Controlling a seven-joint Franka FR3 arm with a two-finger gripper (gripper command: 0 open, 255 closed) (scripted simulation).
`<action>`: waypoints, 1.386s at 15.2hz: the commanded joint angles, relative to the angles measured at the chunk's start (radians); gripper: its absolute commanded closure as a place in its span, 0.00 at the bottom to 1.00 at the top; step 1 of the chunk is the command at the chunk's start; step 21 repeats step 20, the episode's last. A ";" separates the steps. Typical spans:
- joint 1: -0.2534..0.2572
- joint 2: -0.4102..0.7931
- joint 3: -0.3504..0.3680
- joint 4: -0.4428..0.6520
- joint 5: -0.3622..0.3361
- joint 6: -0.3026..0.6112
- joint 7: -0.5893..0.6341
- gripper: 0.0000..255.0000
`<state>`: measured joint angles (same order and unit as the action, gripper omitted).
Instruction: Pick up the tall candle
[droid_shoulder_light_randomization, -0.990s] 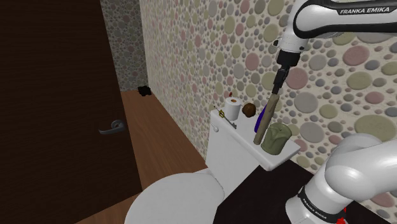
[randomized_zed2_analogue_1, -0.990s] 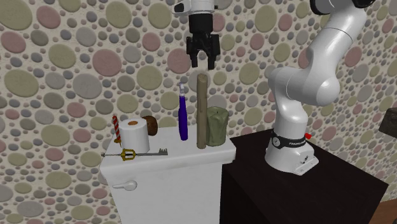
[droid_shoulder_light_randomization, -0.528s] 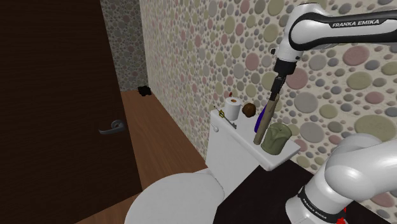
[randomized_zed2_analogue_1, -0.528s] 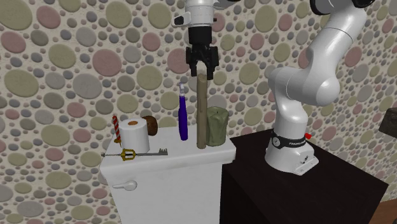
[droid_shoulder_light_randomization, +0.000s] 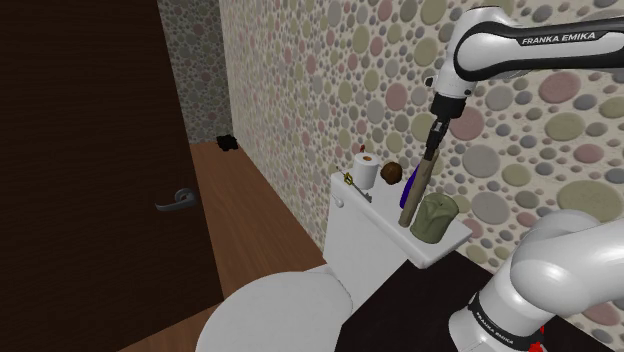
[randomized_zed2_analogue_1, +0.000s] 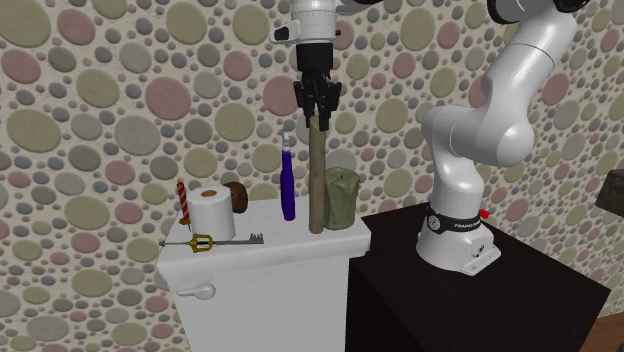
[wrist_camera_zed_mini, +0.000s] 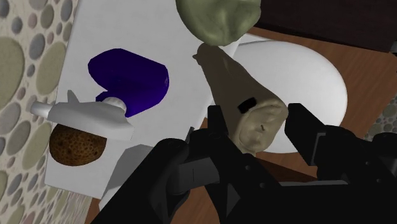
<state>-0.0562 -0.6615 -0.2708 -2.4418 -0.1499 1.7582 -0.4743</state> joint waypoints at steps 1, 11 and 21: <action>0.000 0.000 0.000 -0.001 0.000 0.000 0.000 1.00; 0.006 0.004 0.014 0.107 0.012 -0.105 -0.001 1.00; 0.011 0.020 0.023 0.214 0.021 -0.196 -0.003 1.00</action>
